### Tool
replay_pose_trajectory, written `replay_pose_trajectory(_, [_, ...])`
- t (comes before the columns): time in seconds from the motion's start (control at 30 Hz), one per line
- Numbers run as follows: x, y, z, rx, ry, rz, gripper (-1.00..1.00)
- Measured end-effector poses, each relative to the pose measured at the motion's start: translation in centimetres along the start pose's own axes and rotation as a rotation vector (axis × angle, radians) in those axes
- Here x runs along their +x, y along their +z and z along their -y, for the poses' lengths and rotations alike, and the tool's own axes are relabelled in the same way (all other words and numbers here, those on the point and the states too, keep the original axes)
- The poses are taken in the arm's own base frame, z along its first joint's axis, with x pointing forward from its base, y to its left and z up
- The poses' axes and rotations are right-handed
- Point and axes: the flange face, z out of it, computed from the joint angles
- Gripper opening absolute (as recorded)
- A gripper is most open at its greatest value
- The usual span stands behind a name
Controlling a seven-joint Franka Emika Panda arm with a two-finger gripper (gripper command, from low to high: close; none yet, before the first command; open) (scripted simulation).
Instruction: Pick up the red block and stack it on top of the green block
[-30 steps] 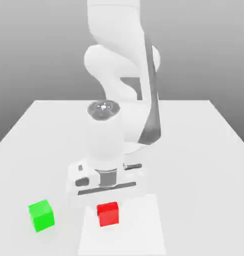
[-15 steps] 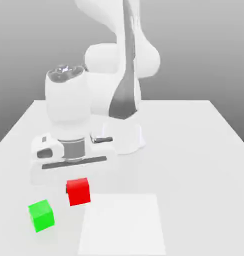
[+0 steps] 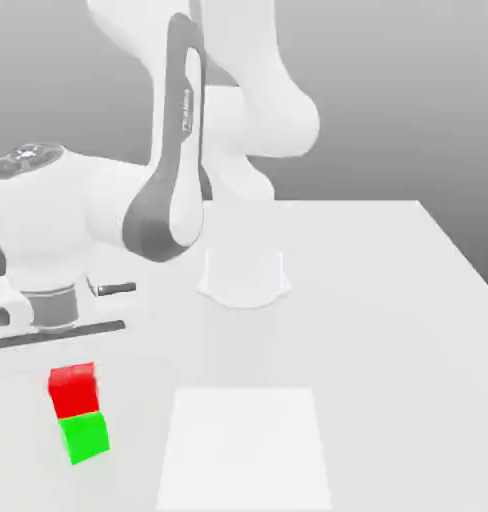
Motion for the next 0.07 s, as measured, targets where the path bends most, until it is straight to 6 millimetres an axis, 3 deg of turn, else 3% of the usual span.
replay_pose_trajectory(0.07, [0.0,0.0,0.0,0.0,0.0,0.0,1.0])
